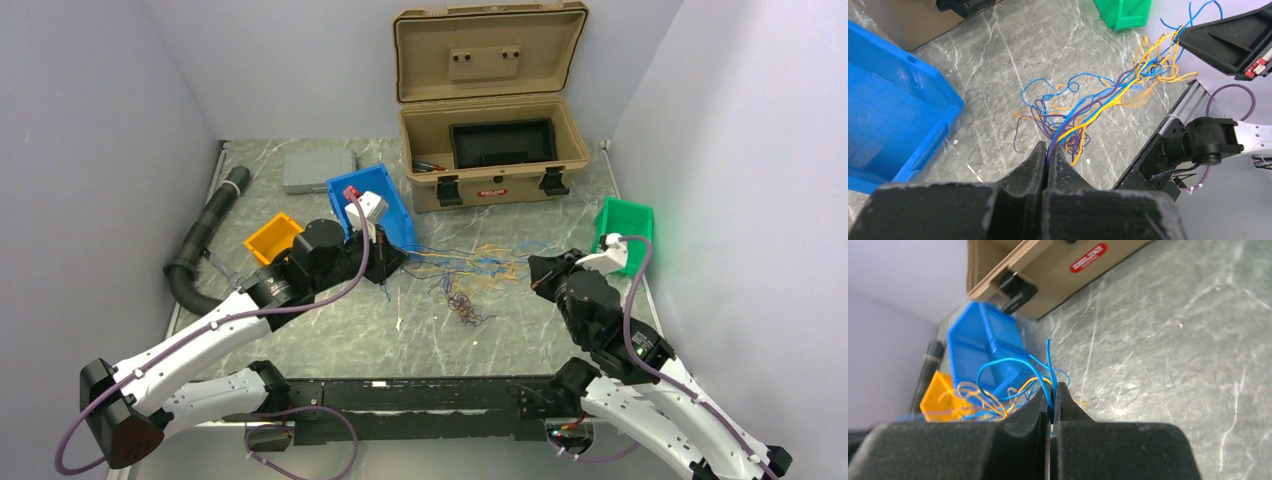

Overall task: Untangle the cables
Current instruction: Untie the cable.

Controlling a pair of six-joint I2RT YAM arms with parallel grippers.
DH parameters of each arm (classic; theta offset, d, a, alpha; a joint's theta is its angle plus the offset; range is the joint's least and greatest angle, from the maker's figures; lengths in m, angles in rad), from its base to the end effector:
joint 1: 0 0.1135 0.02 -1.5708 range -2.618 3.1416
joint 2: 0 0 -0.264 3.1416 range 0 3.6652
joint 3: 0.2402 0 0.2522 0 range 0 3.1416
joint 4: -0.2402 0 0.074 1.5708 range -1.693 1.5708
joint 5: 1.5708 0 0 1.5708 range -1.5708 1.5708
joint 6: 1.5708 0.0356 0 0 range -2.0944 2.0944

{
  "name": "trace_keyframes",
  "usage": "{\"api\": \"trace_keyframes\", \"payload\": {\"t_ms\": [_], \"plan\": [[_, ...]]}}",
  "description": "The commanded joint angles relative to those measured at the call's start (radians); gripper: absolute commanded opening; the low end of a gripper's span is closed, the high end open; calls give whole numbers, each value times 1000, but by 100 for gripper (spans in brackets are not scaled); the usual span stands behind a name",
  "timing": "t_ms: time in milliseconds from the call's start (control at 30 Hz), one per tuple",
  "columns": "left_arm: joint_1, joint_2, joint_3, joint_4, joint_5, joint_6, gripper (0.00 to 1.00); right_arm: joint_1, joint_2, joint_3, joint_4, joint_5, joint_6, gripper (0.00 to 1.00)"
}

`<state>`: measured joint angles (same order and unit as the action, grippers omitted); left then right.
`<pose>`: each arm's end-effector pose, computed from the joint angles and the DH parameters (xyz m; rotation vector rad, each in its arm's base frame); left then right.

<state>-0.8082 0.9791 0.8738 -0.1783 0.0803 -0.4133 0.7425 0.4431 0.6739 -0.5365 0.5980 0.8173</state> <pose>0.1553 -0.1667 0.3359 0.4416 1.9067 -0.9060 0.0908 0.0561 0.3100 0.4764 1.7935 0.5363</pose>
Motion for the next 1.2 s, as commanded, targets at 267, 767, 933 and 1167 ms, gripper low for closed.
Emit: {"api": "trace_keyframes", "payload": {"t_ms": [267,767,933,1167], "plan": [[36,-41,5,-67,-154,28,8,-32,54,96,-177,290,-48,0],[35,-27,-26,0,97,47,73,-32,45,39,35,-214,-309,81],[23,12,-32,-25,144,40,77,-32,88,21,33,-277,-290,82],[-17,85,-35,-31,138,4,75,-32,148,-52,61,-361,-205,83]]}}
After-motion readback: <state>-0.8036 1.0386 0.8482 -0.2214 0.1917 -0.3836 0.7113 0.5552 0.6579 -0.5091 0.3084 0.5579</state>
